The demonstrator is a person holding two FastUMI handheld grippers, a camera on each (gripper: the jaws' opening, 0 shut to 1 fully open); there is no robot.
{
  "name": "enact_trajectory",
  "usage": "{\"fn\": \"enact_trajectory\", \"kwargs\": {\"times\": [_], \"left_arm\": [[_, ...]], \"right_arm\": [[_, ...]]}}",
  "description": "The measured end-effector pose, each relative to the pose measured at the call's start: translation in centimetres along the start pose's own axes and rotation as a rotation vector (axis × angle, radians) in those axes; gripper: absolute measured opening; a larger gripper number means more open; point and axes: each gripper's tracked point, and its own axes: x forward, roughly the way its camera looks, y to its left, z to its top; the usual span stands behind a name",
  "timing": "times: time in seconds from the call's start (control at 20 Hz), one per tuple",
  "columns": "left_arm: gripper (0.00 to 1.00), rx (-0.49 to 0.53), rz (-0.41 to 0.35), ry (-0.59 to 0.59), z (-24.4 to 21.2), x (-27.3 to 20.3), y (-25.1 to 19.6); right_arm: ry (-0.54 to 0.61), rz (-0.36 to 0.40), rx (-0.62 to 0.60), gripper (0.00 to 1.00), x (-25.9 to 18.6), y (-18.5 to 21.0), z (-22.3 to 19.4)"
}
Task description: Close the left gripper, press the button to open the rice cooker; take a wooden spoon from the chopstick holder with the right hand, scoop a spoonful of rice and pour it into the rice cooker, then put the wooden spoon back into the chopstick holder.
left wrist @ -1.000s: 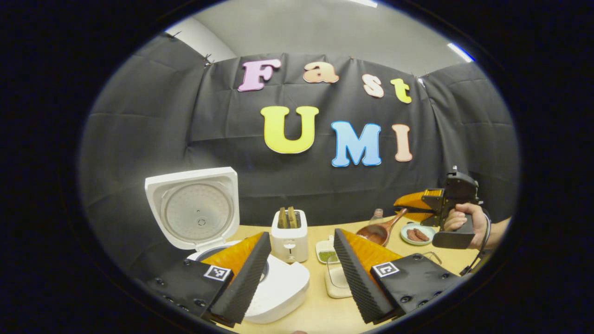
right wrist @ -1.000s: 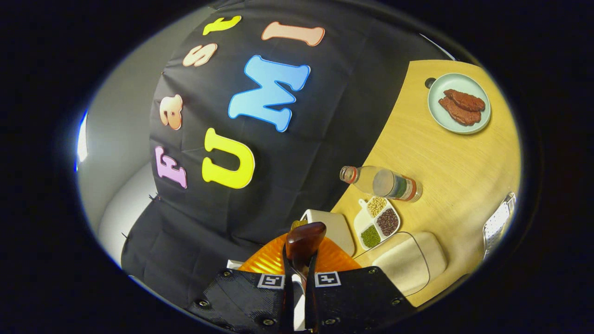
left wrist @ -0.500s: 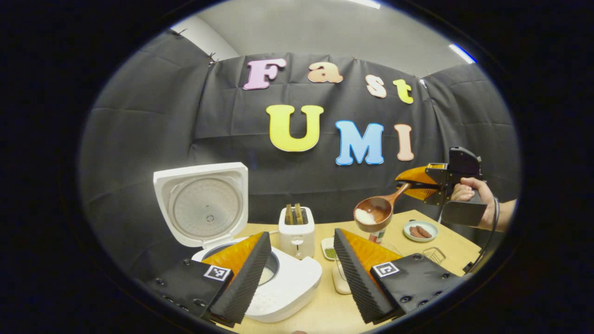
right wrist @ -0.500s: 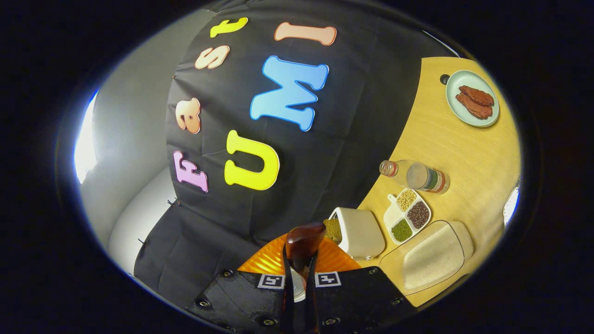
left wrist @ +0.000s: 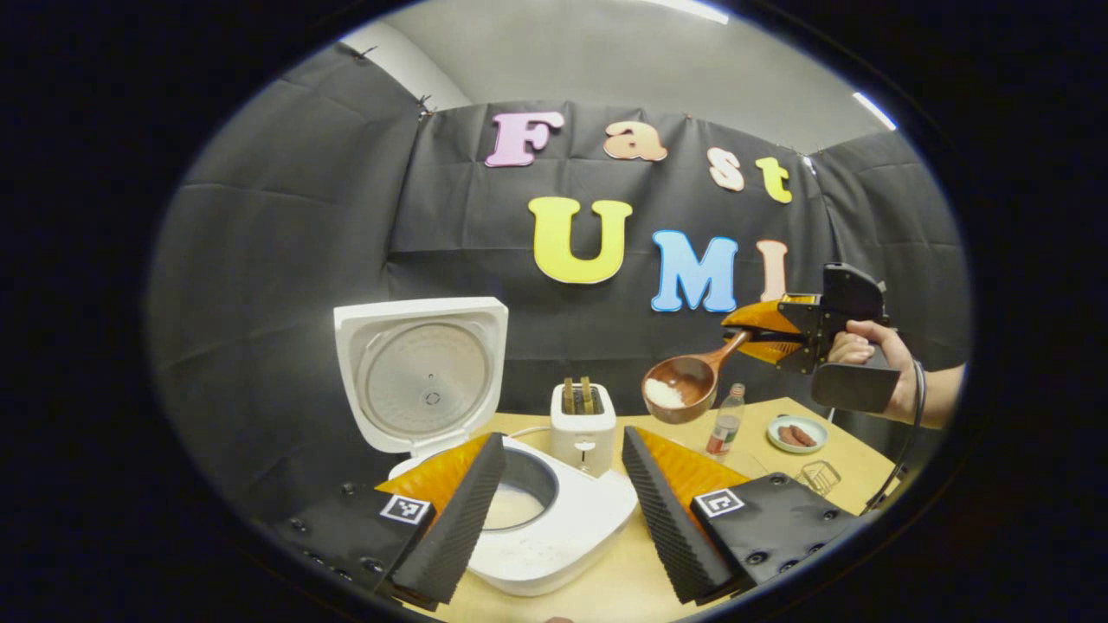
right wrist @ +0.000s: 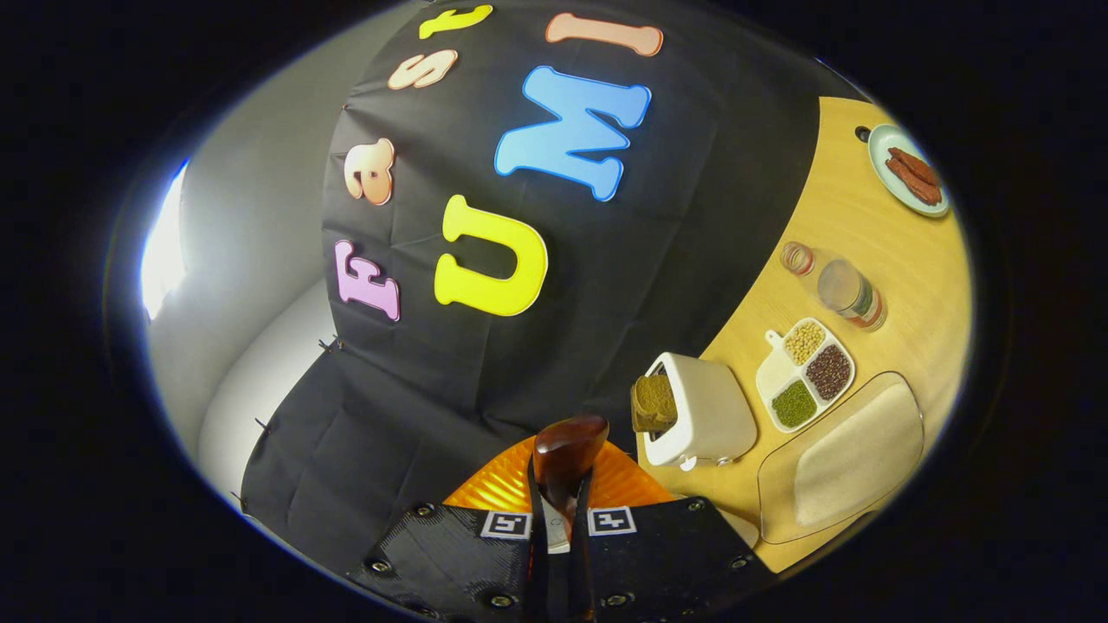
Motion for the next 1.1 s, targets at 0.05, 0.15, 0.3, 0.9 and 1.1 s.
{"fn": "enact_trajectory", "kwargs": {"times": [0.05, 0.15, 0.3, 0.9, 1.1], "left_arm": [[0.89, -0.003, 0.006, 0.000, 0.0, -0.2, 0.5], [0.89, -0.006, 0.014, 0.001, -0.4, -0.5, 1.4], [0.89, -0.009, 0.028, 0.005, -0.8, -0.8, 2.6], [0.94, -0.027, 0.084, 0.029, -3.9, -2.6, 6.5], [0.94, -0.038, 0.118, 0.043, -4.7, -3.0, 7.7]], "right_arm": [[0.010, 0.005, -0.003, 0.09, 0.5, 0.3, -0.6], [0.024, 0.010, -0.011, 0.09, 1.5, 0.7, -1.4], [0.042, 0.002, -0.027, 0.09, 3.0, 1.1, -2.4], [0.159, -0.026, -0.174, 0.09, 8.3, 2.0, -8.4], [0.209, -0.029, -0.247, 0.09, 10.4, 2.6, -11.2]]}}
